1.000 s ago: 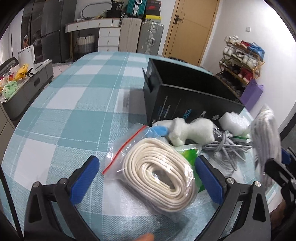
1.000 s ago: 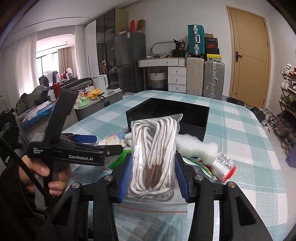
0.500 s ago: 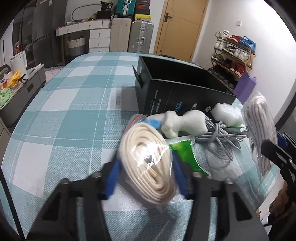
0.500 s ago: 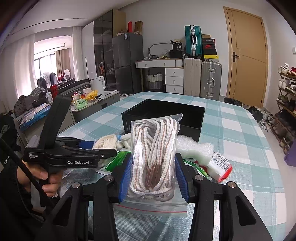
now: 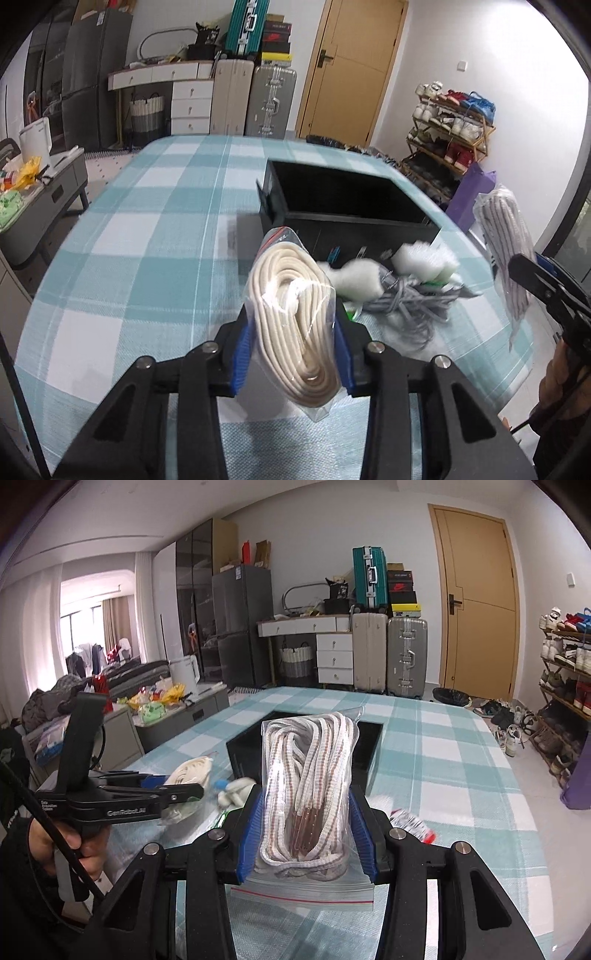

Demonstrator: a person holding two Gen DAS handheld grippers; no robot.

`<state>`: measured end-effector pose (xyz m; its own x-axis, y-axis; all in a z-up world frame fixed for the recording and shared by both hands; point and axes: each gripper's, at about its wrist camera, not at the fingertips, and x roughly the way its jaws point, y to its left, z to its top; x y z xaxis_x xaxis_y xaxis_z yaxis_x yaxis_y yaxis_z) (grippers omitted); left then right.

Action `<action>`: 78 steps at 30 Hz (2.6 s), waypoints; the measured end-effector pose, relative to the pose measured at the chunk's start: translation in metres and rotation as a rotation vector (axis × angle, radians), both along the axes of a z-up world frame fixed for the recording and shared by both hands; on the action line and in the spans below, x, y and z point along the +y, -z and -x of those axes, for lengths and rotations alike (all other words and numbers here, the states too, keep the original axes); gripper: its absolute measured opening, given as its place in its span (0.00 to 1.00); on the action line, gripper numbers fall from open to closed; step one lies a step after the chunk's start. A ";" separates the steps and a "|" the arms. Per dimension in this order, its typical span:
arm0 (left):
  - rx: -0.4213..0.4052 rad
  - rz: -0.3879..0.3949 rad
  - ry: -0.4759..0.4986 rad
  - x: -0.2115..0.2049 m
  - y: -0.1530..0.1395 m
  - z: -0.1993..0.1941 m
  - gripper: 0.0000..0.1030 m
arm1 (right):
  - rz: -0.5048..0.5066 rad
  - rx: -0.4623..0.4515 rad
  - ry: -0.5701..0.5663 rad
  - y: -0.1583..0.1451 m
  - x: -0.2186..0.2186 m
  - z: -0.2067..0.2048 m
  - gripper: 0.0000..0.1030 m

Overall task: Organize soft objects
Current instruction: 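Lift and carry both bags over the open black box, then lower the cream strap bag into the box and open the left tool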

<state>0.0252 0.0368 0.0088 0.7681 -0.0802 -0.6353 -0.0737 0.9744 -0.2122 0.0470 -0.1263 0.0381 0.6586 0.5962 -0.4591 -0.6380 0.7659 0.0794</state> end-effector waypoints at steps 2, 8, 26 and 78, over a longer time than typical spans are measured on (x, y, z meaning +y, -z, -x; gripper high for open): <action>-0.019 -0.007 0.002 0.000 -0.009 0.000 0.36 | -0.016 -0.007 0.007 -0.007 -0.004 -0.002 0.43; -0.084 -0.028 0.012 0.001 -0.040 -0.009 0.36 | -0.050 -0.021 0.017 -0.032 -0.013 -0.014 0.43; -0.142 -0.078 0.057 -0.005 -0.075 -0.062 0.36 | -0.043 -0.012 -0.014 -0.062 0.001 -0.062 0.43; 0.066 -0.107 0.139 -0.018 -0.018 -0.143 0.54 | 0.249 0.267 -0.114 0.017 0.091 -0.188 0.52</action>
<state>0.1687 0.0184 0.0272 0.7104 -0.1116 -0.6948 0.0524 0.9930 -0.1060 0.2352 -0.0349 0.0210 0.4324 0.5076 -0.7452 -0.7023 0.7080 0.0748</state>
